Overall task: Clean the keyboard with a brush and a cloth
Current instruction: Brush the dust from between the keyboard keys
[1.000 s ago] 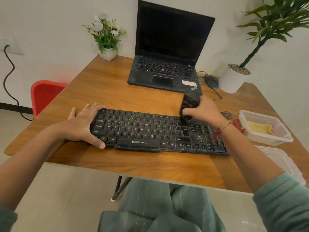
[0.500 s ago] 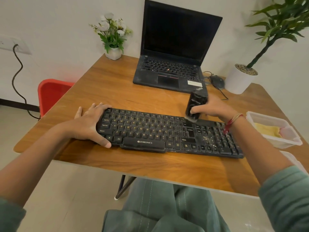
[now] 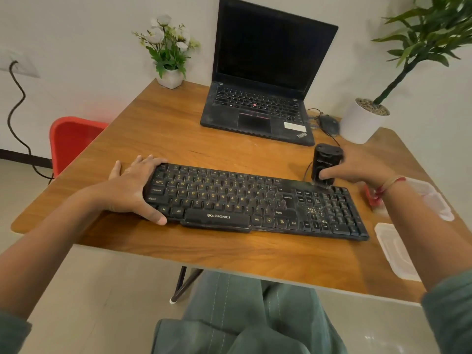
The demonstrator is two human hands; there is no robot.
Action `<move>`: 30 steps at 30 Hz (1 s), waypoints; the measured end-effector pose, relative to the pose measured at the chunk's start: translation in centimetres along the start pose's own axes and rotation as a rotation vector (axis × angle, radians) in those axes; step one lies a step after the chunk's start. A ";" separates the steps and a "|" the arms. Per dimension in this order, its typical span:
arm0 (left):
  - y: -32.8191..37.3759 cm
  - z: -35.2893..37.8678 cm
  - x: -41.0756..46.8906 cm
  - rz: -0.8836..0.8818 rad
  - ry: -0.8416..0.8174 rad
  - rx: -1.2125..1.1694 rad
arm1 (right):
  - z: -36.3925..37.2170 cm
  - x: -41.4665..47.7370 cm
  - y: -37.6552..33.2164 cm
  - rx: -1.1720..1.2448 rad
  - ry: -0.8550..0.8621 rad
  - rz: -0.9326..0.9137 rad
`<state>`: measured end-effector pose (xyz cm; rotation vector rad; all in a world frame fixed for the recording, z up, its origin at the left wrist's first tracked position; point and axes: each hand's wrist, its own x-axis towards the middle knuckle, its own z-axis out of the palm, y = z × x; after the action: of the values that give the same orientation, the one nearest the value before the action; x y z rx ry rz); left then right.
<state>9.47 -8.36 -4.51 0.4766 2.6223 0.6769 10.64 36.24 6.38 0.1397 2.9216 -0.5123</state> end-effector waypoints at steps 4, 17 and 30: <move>-0.1 0.0 0.1 0.002 0.007 0.004 | 1.8 -1.8 1.6 0.105 0.111 -0.026; 0.1 0.0 -0.1 -0.006 -0.014 -0.002 | 2.2 -3.5 1.4 0.235 -0.065 -0.078; 0.4 -0.2 0.3 -0.015 -0.017 -0.005 | 1.5 -3.4 1.2 0.183 -0.044 -0.117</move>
<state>9.24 -7.97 -4.20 0.4581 2.6047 0.6716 14.32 36.63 5.26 -0.0191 2.8483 -0.7908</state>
